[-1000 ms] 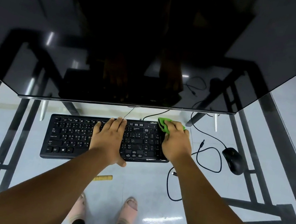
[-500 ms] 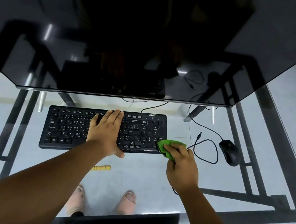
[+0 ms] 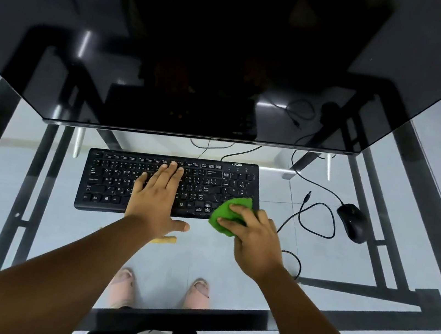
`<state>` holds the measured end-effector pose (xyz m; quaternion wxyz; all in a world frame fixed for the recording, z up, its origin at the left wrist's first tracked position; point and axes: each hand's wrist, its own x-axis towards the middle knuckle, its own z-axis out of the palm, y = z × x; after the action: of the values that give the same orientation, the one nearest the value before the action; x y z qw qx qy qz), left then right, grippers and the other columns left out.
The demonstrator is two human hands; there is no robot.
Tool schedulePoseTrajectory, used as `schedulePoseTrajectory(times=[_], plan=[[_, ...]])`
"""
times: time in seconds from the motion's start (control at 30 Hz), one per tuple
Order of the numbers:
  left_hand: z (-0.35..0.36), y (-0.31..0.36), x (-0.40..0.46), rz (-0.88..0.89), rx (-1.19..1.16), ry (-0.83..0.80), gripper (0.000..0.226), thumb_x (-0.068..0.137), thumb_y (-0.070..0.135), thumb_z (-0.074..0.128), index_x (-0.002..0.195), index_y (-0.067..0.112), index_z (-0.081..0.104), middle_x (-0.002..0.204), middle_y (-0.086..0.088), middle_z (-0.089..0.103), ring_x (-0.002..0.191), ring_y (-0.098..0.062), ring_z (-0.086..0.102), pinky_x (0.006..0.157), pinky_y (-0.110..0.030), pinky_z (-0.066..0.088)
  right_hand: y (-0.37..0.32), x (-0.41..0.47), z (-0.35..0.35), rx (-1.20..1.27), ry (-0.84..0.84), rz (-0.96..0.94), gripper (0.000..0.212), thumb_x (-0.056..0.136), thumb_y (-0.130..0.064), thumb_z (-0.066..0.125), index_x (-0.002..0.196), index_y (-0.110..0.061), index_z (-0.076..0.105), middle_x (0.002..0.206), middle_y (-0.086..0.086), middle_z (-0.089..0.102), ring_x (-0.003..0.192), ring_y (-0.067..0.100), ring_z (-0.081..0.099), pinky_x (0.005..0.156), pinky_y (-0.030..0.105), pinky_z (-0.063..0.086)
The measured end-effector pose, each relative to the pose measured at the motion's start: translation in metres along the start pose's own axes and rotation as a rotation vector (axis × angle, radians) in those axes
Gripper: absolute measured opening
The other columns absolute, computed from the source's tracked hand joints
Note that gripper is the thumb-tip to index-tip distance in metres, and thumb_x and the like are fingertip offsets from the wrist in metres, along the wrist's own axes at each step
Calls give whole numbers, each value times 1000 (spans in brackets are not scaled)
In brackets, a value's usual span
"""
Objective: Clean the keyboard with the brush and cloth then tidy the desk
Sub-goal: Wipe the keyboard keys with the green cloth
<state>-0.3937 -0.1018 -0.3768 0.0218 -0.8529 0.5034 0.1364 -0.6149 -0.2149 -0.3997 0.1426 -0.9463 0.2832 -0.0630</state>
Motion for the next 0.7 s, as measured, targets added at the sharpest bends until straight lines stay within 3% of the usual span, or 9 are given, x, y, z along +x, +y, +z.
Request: schedulePoseTrajectory(times=[0.13, 0.3, 0.4, 0.57, 0.7], plan=[[4, -18, -12, -23, -44, 4, 128, 61, 79, 63, 154, 20, -3, 162, 5, -4, 149, -15, -3, 119, -43, 1, 23, -17, -3, -35, 80, 87, 45, 72, -7, 61, 103, -37, 74, 127, -11, 59, 89, 22, 45, 74, 39, 48], [5, -30, -22, -43, -67, 9, 129, 59, 79, 64, 154, 21, -2, 162, 5, -3, 149, -14, -2, 119, -43, 1, 5, -5, -1, 51, 199, 134, 42, 75, -10, 46, 96, -31, 76, 119, -8, 63, 85, 25, 47, 73, 40, 50], [3, -40, -26, -57, -48, 0, 128, 61, 78, 63, 154, 21, -6, 162, 6, -7, 149, -13, -6, 119, -42, 1, -26, 15, 2, 68, 144, -2, 45, 75, -12, 46, 102, -35, 74, 123, -9, 61, 89, 24, 47, 76, 37, 47], [3, -59, -32, -103, -65, 1, 130, 60, 78, 65, 154, 20, -5, 162, 5, -9, 149, -14, -6, 119, -42, 1, -69, 41, 12, -10, -10, -178, 53, 72, -8, 61, 112, -42, 69, 133, -11, 55, 95, 24, 50, 74, 35, 43], [5, -66, -36, -123, -96, -18, 131, 61, 77, 65, 153, 20, -8, 161, 6, -13, 149, -13, -8, 120, -41, 5, -62, 38, 15, -72, -44, -172, 57, 71, -6, 65, 111, -46, 68, 135, -11, 54, 94, 23, 48, 73, 35, 40]])
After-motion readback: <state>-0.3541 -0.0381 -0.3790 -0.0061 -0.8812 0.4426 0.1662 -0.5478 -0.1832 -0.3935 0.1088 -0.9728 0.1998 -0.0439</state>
